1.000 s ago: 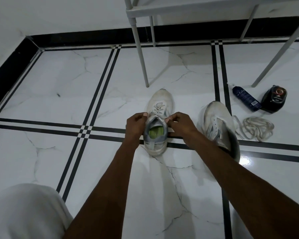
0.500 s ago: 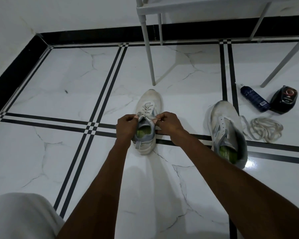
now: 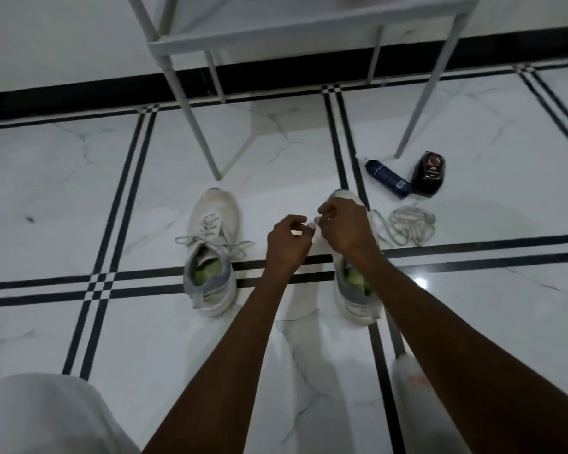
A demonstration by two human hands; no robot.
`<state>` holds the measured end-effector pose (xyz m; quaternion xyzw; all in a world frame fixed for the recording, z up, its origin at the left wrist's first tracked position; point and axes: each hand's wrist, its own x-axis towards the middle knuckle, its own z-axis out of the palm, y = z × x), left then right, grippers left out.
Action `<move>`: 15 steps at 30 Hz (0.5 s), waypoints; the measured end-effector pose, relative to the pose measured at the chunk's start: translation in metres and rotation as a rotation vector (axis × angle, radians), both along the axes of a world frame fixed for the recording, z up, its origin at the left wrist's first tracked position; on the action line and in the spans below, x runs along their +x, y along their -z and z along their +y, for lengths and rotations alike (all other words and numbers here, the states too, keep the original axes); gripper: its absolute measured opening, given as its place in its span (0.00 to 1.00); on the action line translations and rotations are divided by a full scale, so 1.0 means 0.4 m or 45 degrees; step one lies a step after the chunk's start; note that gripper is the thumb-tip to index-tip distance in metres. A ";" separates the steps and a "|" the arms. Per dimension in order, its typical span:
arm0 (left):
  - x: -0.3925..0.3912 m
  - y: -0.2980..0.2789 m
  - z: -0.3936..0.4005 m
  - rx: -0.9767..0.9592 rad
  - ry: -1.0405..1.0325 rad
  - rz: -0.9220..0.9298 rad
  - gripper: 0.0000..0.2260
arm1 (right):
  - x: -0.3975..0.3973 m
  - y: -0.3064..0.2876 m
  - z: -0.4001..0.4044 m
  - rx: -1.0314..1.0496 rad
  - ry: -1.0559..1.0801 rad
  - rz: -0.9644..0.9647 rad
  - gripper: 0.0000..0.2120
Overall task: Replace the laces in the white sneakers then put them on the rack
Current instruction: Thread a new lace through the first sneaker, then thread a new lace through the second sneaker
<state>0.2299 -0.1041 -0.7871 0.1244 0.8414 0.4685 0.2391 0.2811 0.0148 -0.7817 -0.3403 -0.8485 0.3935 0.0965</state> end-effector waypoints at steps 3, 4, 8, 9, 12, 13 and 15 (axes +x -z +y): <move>0.046 0.012 0.056 -0.024 0.113 -0.172 0.20 | 0.078 0.001 0.077 0.211 0.129 -0.046 0.11; 0.060 0.014 0.073 -0.030 0.134 -0.209 0.21 | 0.104 0.002 0.096 0.261 0.195 -0.080 0.14; 0.100 0.013 0.135 -0.063 0.054 -0.266 0.19 | 0.169 0.014 0.142 -0.099 0.233 -0.328 0.20; 0.105 0.019 0.144 -0.082 0.024 -0.269 0.11 | 0.176 0.018 0.140 -0.258 0.182 -0.335 0.19; 0.127 -0.005 0.169 -0.053 -0.043 -0.237 0.17 | 0.195 0.034 0.129 -0.383 0.110 -0.246 0.19; 0.131 -0.013 0.169 -0.070 -0.060 -0.214 0.17 | 0.196 0.041 0.123 -0.408 0.103 -0.208 0.19; 0.129 -0.005 0.155 -0.087 -0.128 -0.159 0.17 | 0.194 0.055 0.114 -0.473 0.096 -0.160 0.18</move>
